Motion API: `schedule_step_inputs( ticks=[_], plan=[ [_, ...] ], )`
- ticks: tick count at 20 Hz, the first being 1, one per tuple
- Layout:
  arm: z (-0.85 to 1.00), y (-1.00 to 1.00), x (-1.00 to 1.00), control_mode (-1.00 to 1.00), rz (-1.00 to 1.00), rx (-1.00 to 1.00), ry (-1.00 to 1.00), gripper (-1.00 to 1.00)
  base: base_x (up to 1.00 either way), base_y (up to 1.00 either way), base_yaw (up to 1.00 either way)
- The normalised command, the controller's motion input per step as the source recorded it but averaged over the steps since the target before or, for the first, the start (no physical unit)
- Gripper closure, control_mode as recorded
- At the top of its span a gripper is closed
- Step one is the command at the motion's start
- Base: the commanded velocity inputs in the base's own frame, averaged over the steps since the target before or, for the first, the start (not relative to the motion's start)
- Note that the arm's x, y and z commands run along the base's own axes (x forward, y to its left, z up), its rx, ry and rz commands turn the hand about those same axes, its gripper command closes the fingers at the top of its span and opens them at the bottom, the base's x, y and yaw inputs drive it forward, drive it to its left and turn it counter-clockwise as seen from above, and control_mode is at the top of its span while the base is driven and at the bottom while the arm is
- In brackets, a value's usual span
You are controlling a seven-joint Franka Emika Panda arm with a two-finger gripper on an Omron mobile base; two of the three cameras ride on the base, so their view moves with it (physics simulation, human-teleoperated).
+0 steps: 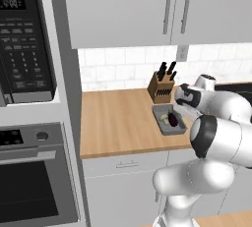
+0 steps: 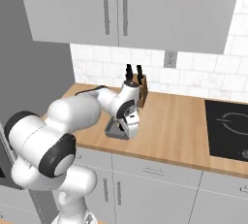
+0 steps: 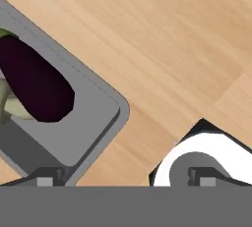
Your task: Take the meat container that has the steak and place it on the second highest rack of the freezer. Then take the vegetable container that has the mushroom and eggplant and place it on the highest rack of the freezer.
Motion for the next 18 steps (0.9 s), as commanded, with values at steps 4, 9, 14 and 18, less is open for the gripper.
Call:
schedule_step_inputs(
  ticks=[4,9,14,18],
  plan=[
    [-0.37,0.10,0.00,-1.00,-0.01,0.00,0.00,-1.00,0.00,0.00,0.00],
    [-0.27,0.04,-0.01,-1.00,-0.16,0.00,0.00,-1.00,0.00,0.00,0.00],
    [-0.06,0.20,0.08,-1.00,-0.26,0.00,0.02,-1.00,0.00,0.00,0.00],
    [-0.13,0.00,0.22,-1.00,-0.12,0.00,0.02,-1.00,0.00,0.00,0.00]
  ],
)
